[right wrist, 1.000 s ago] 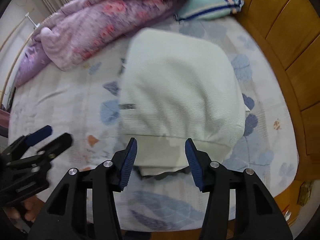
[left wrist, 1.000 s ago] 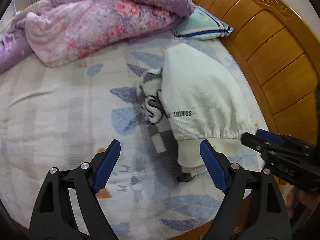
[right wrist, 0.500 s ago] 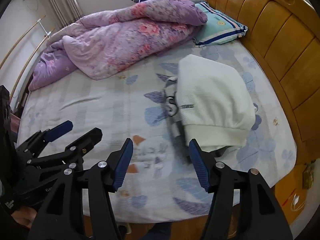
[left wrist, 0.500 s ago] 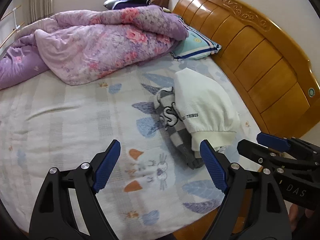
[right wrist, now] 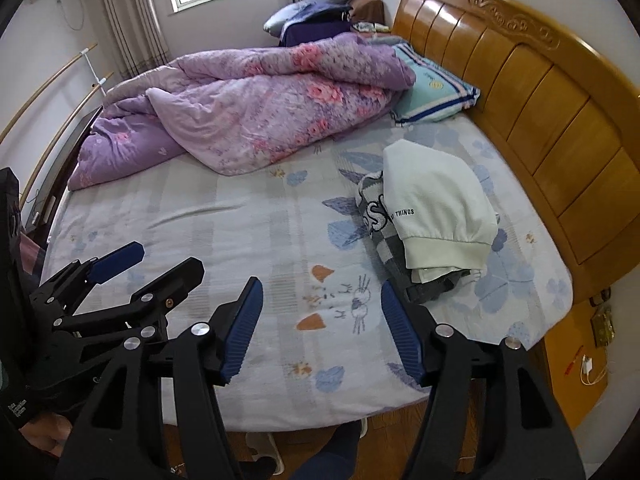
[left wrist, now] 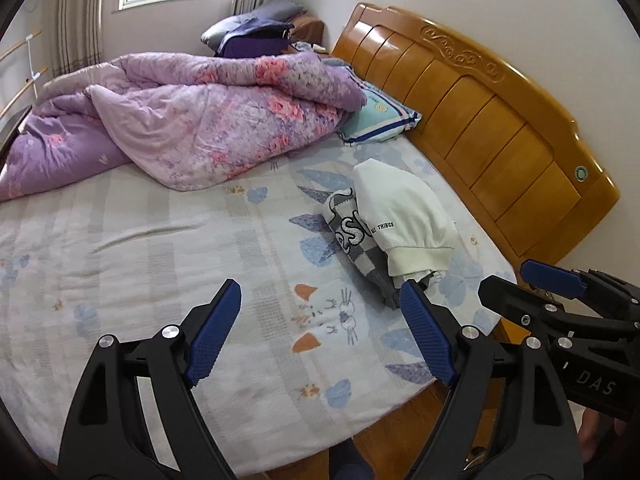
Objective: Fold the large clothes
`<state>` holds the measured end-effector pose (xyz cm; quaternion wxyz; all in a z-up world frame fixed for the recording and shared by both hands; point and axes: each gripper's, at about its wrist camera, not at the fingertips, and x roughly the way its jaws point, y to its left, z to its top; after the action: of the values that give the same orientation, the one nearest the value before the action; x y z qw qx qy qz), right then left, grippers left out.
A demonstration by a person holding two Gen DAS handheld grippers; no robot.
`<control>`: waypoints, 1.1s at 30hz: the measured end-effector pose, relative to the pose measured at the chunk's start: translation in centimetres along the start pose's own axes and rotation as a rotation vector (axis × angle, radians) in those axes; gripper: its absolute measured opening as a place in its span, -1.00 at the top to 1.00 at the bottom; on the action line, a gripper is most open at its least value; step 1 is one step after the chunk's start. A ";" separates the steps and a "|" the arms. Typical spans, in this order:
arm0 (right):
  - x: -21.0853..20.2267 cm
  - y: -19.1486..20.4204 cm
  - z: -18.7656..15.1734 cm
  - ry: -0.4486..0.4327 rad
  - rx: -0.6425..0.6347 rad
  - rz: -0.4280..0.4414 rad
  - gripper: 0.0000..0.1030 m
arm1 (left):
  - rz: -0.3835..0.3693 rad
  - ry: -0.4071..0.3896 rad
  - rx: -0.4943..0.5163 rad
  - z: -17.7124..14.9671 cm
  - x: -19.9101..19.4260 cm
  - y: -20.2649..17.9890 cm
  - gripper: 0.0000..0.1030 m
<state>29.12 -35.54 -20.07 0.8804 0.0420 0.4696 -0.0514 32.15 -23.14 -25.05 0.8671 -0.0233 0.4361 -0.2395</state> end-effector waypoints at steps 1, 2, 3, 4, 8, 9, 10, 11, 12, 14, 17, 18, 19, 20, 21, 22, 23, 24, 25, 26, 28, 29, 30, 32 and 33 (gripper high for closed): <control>-0.7 0.5 -0.2 -0.008 -0.002 -0.002 -0.19 | -0.001 -0.004 0.002 -0.1 -0.8 0.2 -0.60; -1.6 1.1 -0.4 -0.018 -0.002 -0.003 -0.22 | -0.002 -0.010 0.004 -0.3 -2.0 0.4 -0.60; -2.3 1.6 -0.6 -0.027 -0.003 -0.004 -0.23 | -0.002 -0.017 0.006 -0.4 -3.0 0.6 -0.60; -3.2 2.2 -0.8 -0.040 -0.004 -0.006 -0.23 | 0.002 -0.029 0.011 -0.5 -4.2 0.7 -0.60; -6.3 4.0 -1.6 -0.082 0.002 -0.012 -0.33 | -0.005 -0.062 0.013 -0.9 -7.9 1.3 -0.60; -7.1 4.5 -1.8 -0.092 0.001 -0.015 -0.41 | -0.003 -0.068 0.013 -1.0 -8.8 1.4 -0.60; -7.9 4.9 -2.0 -0.101 0.000 -0.012 -0.43 | 0.001 -0.075 0.018 -1.1 -9.7 1.5 -0.60; -8.4 5.3 -2.2 -0.110 -0.001 -0.010 -0.48 | 0.007 -0.087 0.028 -1.3 -10.8 1.6 -0.60; -9.1 5.7 -2.3 -0.118 -0.004 -0.006 -0.52 | 0.013 -0.094 0.032 -1.3 -11.6 1.7 -0.60; -10.2 6.4 -2.5 -0.128 -0.005 0.004 -0.53 | 0.014 -0.105 0.028 -1.5 -13.5 2.0 -0.60; -11.7 7.4 -2.4 -0.139 -0.018 0.016 -0.56 | 0.028 -0.122 0.032 -1.5 -15.7 2.2 -0.60; -12.1 7.6 -2.4 -0.142 -0.024 0.017 -0.57 | 0.033 -0.128 0.031 -1.5 -16.3 2.2 -0.60; -12.6 7.9 -2.3 -0.147 -0.030 0.018 -0.58 | 0.038 -0.134 0.030 -1.6 -16.9 2.2 -0.60; -13.0 8.1 -2.3 -0.150 -0.033 0.021 -0.59 | 0.040 -0.140 0.026 -1.5 -17.5 2.2 -0.60; -13.4 8.2 -2.4 -0.154 -0.037 0.024 -0.60 | 0.039 -0.144 0.016 -1.6 -18.1 2.2 -0.60; -13.9 8.4 -2.4 -0.161 -0.042 0.022 -0.60 | 0.033 -0.143 0.004 -1.6 -18.7 2.2 -0.60; -14.4 8.5 -2.5 -0.162 -0.048 0.021 -0.61 | 0.034 -0.139 -0.004 -1.6 -19.0 2.3 -0.60; -14.7 8.6 -2.5 -0.162 -0.053 0.020 -0.62 | 0.040 -0.139 -0.010 -1.6 -19.4 2.2 -0.60; -15.0 8.6 -2.6 -0.165 -0.054 0.021 -0.62 | 0.045 -0.144 -0.009 -1.6 -19.8 2.1 -0.60; -15.5 8.7 -2.7 -0.169 -0.058 0.023 -0.62 | 0.048 -0.150 -0.008 -1.7 -20.3 1.9 -0.60; -16.2 8.7 -2.9 -0.177 -0.061 0.027 -0.63 | 0.050 -0.156 -0.003 -1.8 -21.0 1.6 -0.60; -16.5 8.6 -3.0 -0.187 -0.063 0.026 -0.65 | 0.054 -0.164 0.002 -1.9 -21.5 1.4 -0.60; -16.7 8.7 -3.1 -0.191 -0.062 0.027 -0.66 | 0.062 -0.170 0.006 -2.0 -21.9 1.2 -0.61; -17.0 8.6 -3.3 -0.197 -0.058 0.035 -0.66 | 0.075 -0.183 0.014 -2.2 -22.6 1.0 -0.61; -17.1 8.6 -3.4 -0.198 -0.057 0.038 -0.66 | 0.076 -0.184 0.015 -2.3 -22.9 1.0 -0.61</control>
<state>17.99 -25.72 -7.48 0.9241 0.0207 0.3807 -0.0254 19.25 -11.94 -9.64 0.9122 -0.0222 0.3532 -0.2063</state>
